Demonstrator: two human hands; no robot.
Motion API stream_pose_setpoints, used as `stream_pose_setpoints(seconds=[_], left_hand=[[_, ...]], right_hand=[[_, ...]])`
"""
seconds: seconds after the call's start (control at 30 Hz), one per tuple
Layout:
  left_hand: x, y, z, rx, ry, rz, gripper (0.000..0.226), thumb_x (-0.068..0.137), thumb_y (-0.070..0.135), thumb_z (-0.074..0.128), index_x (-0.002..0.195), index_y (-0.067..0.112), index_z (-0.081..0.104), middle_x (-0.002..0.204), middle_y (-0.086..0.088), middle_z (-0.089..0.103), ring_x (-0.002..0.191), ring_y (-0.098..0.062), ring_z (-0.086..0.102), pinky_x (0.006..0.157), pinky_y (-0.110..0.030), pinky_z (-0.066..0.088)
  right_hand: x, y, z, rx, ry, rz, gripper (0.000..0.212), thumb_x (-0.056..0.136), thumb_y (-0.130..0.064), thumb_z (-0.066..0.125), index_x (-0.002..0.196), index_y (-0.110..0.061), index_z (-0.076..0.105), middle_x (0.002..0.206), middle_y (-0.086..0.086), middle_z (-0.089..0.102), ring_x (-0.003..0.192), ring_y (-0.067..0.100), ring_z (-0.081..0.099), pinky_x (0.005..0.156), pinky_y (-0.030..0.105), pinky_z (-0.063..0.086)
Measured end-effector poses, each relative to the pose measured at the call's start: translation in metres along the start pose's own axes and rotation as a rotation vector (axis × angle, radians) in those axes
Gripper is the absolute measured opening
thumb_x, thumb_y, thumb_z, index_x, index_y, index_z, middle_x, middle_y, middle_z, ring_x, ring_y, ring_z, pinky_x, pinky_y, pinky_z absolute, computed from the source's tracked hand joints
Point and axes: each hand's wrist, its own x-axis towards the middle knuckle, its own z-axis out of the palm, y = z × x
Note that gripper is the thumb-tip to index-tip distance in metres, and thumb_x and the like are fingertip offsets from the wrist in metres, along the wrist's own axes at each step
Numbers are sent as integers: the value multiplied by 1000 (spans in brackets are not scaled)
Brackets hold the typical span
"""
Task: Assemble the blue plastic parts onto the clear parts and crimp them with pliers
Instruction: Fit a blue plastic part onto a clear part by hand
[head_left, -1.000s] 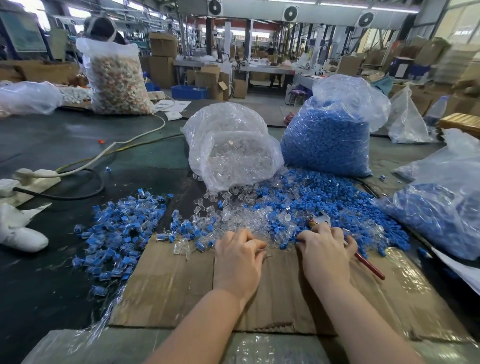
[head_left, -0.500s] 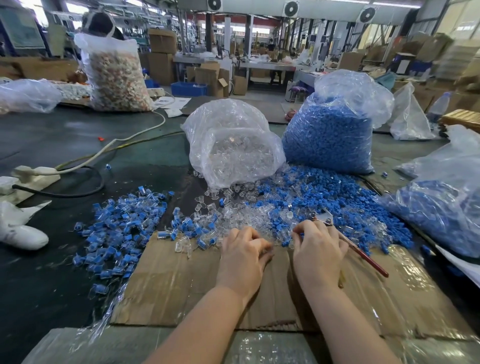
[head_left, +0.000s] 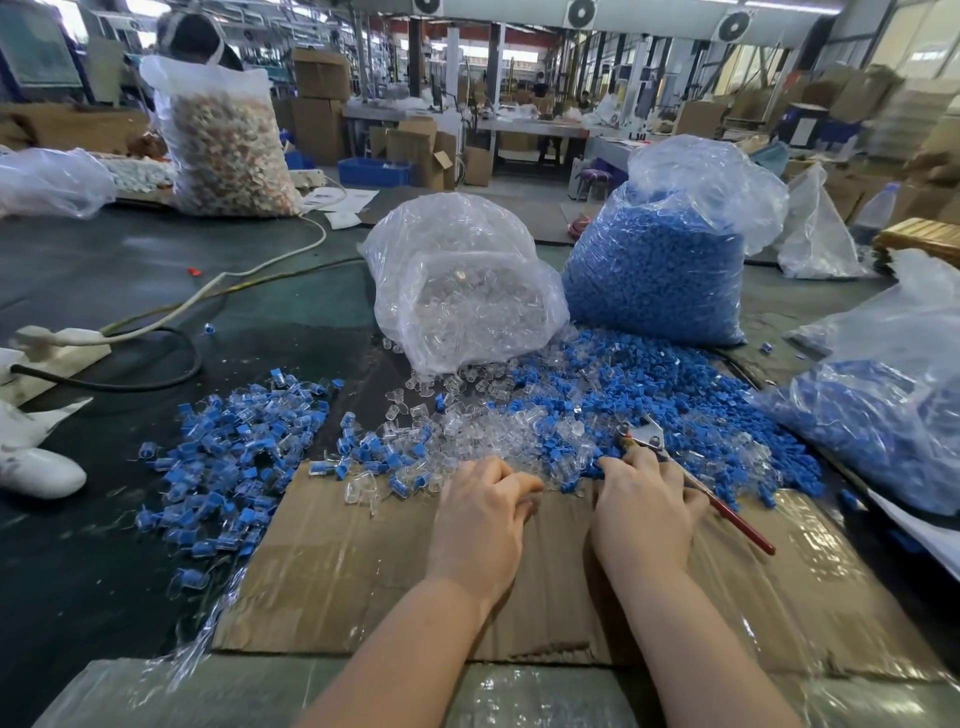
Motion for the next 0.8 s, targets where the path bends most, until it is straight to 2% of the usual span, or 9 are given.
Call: stream_pose_setpoints(seconds=[0.17,0.33,0.47,0.63,0.8], left_hand=[[0,1,-1,-45,9,24,20,90,26,57,106,24,68,94,13,49,94,-4,37,92,-19,34],[-3,4,-4,-89,19,53,15,88,18,61,101,19,68,92,12,52,92,-2,44,88,-13,36],[-5,5,-6,-114,12,42,11,90,19,59,100,21,63,94,13,56,88,1,46,81,-2,32],[-4,5,-6,-143,5,-12,11,91,21,56,101,22,61,95,10,61,84,2,48,75,1,34],[-2,5,-5,-138,34,-57,25,91,18,56,115,22,62,103,10,64,85,4,50,72,3,36]], right_hand=[[10,0,-5,2,-33,-20,17,94,-16,42,98,-26,54,114,-3,50,110,21,43,92,43,30],[12,2,-8,-9,-91,-58,26,94,-12,40,111,-26,53,123,-1,47,118,23,40,98,47,29],[14,3,-11,-11,-99,-51,18,94,-9,39,103,-21,49,125,2,47,118,23,41,96,46,31],[13,5,-10,-9,-81,-94,17,95,-11,41,103,-23,48,120,-1,50,114,22,42,94,44,31],[13,6,-9,0,-84,-101,19,95,-12,41,103,-24,52,114,-3,53,112,21,42,96,45,30]])
